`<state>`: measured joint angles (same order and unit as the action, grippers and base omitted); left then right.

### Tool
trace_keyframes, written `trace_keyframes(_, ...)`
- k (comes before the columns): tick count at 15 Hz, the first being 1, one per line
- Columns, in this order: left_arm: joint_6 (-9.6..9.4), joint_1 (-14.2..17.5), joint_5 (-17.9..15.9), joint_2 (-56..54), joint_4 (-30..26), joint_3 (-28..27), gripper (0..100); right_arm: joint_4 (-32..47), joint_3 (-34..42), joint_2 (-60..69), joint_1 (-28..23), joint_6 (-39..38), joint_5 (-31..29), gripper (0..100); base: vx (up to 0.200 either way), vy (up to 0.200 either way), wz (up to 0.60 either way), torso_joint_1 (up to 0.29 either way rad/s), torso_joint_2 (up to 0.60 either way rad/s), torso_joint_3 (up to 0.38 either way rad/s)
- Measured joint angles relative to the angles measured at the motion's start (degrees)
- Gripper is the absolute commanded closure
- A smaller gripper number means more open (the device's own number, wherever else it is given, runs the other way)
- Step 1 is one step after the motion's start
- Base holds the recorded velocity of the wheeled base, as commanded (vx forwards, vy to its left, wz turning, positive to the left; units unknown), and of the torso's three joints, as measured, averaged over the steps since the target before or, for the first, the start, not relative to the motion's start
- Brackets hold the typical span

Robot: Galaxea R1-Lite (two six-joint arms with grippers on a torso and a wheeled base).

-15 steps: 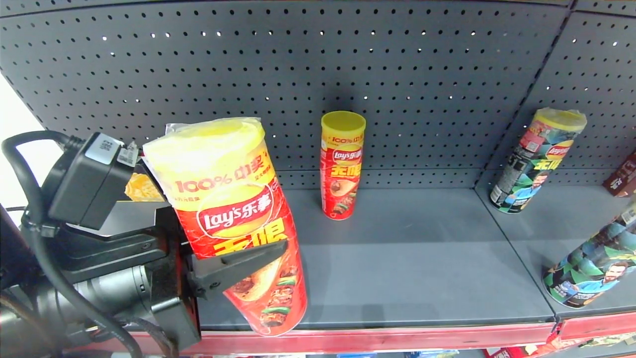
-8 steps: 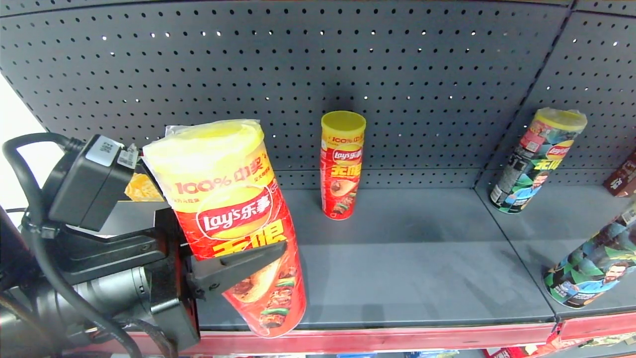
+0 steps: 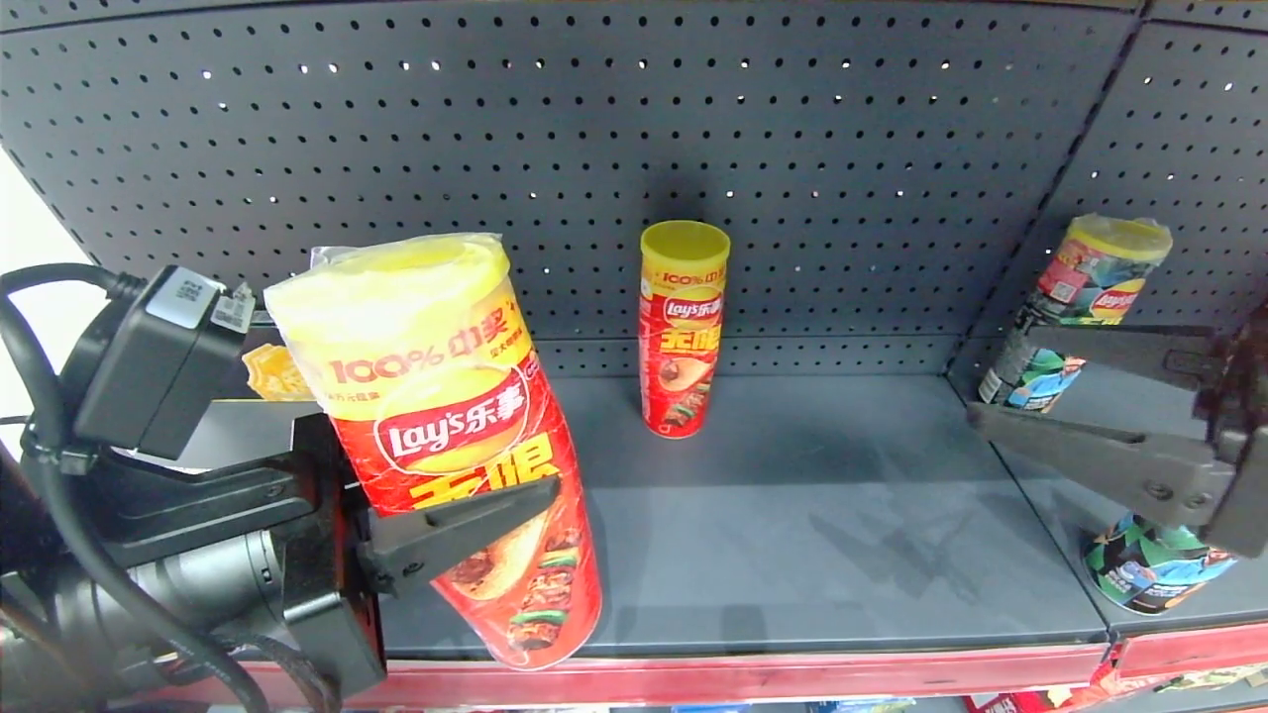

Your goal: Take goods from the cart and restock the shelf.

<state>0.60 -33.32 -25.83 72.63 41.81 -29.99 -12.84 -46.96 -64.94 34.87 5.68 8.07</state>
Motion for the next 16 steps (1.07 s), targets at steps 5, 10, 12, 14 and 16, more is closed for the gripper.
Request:
trace_keyframes(5, 0.09, 0.09, 0.05, -0.01, -0.21, -0.24, 100, -3.69, -2.93, -9.23, -0.99, 2.12, 1.54, 0, 0.0, 0.0, 0.0, 0.0, 0.0, 0.0)
trace_keyframes(10, 0.09, 0.74, 0.02, 0.16, -0.18, -0.02, 100, -12.75, -7.14, -21.14, -3.04, 3.16, 10.29, 0, 0.0, 0.0, 0.0, 0.0, 0.0, 0.0)
trace_keyframes(12, 0.09, 0.79, 0.0, 0.27, -0.11, -0.05, 100, -16.71, -8.14, -25.08, -4.85, 5.21, 14.35, 0, 0.0, 0.0, 0.0, 0.0, 0.0, 0.0)
trace_keyframes(14, 0.09, 0.82, 0.0, 0.51, -0.05, -0.35, 100, -18.88, -9.3, -28.99, -7.23, 8.06, 21.37, 0, 0.0, 0.0, 0.0, 0.0, 0.0, 0.0)
trace_keyframes(16, 0.06, 0.79, -0.06, 1.04, 0.04, -0.66, 100, -23.24, -10.84, -32.96, -9.57, 10.98, 28.38, 0, 0.0, 0.0, 0.0, 0.0, 0.0, 0.0)
